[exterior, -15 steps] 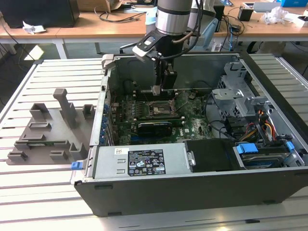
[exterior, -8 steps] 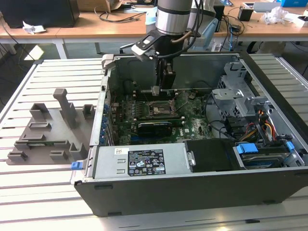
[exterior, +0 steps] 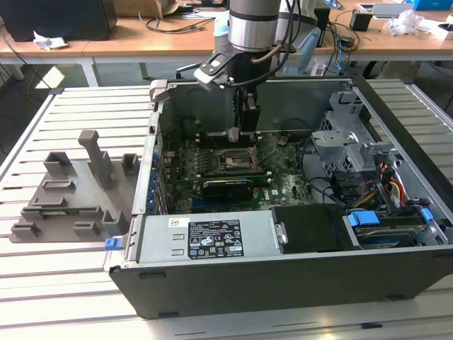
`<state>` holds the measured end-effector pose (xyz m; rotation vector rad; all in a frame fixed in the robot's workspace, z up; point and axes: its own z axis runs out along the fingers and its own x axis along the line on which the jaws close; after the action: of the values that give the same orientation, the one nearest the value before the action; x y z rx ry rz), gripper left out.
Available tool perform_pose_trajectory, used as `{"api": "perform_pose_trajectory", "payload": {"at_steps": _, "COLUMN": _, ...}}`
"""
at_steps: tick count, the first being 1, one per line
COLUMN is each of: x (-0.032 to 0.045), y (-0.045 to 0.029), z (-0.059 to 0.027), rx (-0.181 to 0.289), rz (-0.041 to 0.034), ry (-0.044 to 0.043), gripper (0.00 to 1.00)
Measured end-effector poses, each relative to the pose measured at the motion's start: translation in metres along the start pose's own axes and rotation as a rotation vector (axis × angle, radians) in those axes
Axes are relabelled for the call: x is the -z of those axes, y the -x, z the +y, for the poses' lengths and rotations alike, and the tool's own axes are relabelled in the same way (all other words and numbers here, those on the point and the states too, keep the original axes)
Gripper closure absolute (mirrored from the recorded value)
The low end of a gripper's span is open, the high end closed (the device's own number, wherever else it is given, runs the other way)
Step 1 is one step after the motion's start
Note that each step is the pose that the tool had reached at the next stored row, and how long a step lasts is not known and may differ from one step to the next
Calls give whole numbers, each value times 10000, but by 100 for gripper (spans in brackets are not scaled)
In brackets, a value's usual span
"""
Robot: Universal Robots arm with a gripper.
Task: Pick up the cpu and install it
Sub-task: 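Place the cpu into insertion slot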
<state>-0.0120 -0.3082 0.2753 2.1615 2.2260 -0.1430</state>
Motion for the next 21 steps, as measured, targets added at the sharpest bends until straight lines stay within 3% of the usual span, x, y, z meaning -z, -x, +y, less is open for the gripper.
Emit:
{"api": "perform_pose_trajectory", "payload": {"at_steps": 1, "x": -1, "y": 0, "z": 0, "rx": -16, "rz": -16, "ry": 178, "gripper": 46}}
{"api": "perform_pose_trajectory", "payload": {"at_steps": 2, "x": -2, "y": 0, "z": 0, "rx": -18, "rz": -16, "ry": 204, "gripper": 46}}
{"api": "perform_pose_trajectory", "payload": {"at_steps": 6, "x": -2, "y": 0, "z": -1, "rx": -18, "rz": -15, "ry": 203, "gripper": 46}}
{"api": "perform_pose_trajectory", "payload": {"at_steps": 7, "x": -5, "y": -1, "z": -5, "rx": -17, "rz": 116, "ry": 208, "gripper": 46}}
{"api": "perform_pose_trajectory", "payload": {"at_steps": 8, "x": -7, "y": -1, "z": -6, "rx": -16, "rz": 144, "ry": 210, "gripper": 46}}
{"api": "perform_pose_trajectory", "payload": {"at_steps": 11, "x": -21, "y": -9, "z": -6, "rx": -14, "rz": 148, "ry": 209, "gripper": 46}}
{"api": "perform_pose_trajectory", "payload": {"at_steps": 14, "x": -113, "y": -18, "z": -37, "rx": -14, "rz": 151, "ry": 209, "gripper": 46}}
{"api": "perform_pose_trajectory", "payload": {"at_steps": 21, "x": -161, "y": -23, "z": -41, "rx": -15, "rz": 151, "ry": 209, "gripper": 46}}
